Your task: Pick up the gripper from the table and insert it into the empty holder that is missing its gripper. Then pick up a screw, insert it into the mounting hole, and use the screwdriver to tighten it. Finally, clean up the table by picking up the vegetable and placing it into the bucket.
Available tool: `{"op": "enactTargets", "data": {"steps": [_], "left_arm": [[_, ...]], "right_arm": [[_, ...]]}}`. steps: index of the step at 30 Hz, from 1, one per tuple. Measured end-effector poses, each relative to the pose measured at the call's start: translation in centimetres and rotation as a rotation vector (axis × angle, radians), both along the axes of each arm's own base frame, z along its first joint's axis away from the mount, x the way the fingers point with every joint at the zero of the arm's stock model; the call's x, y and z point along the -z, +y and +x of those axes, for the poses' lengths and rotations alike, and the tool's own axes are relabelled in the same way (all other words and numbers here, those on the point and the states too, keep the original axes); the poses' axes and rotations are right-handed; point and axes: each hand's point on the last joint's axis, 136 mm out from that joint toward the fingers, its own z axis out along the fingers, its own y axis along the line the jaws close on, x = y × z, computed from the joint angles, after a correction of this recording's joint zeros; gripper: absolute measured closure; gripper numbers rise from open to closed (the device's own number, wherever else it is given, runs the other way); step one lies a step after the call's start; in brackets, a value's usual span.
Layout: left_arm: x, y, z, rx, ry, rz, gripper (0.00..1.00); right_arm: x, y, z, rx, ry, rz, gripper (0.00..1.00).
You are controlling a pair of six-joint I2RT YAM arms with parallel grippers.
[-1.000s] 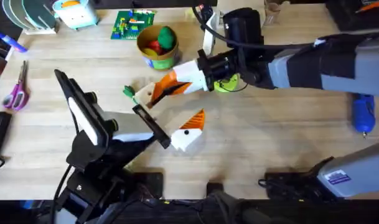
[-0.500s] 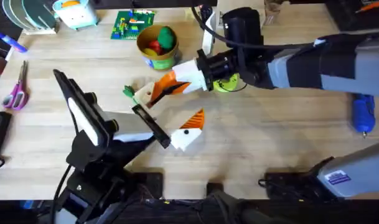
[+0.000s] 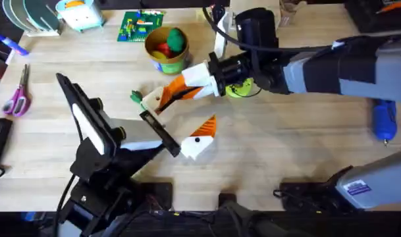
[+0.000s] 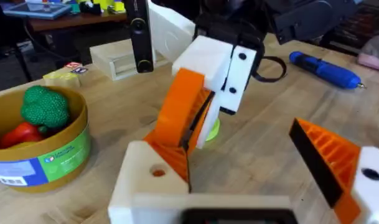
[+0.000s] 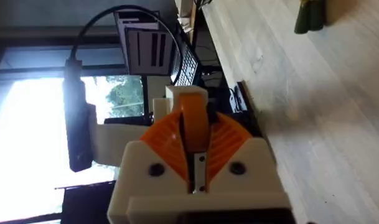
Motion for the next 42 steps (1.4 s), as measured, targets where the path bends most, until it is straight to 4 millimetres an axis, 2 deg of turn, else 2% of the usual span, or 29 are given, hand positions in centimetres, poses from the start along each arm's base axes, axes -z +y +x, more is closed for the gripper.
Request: {"op": "enactTargets", "data": {"steps": [9, 17, 27, 33, 42], "left_arm": [[0.0, -0.2, -0.3, 0.020, -0.009, 0.006, 0.007], [-0.1, -0.9, -1.0, 0.075, -0.019, 0.010, 0.008], [-0.1, -0.9, -1.1, 0.081, -0.020, 0.011, 0.008], [-0.1, -1.0, -1.3, 0.094, -0.030, 0.016, 0.008], [-0.2, -1.2, -1.4, 0.107, -0.045, 0.025, 0.008]], "right_arm": [[-0.2, -0.4, -0.1, -0.016, 0.009, 0.011, 0.839], [-0.2, -0.3, -0.3, -0.022, 0.010, 0.011, 0.746], [-0.2, -0.3, -0.3, -0.024, 0.004, 0.013, 0.722], [-0.2, -0.5, -0.3, -0.029, 0.010, 0.017, 0.600], [-0.3, -0.6, -0.3, -0.034, 0.017, 0.019, 0.537]]}}
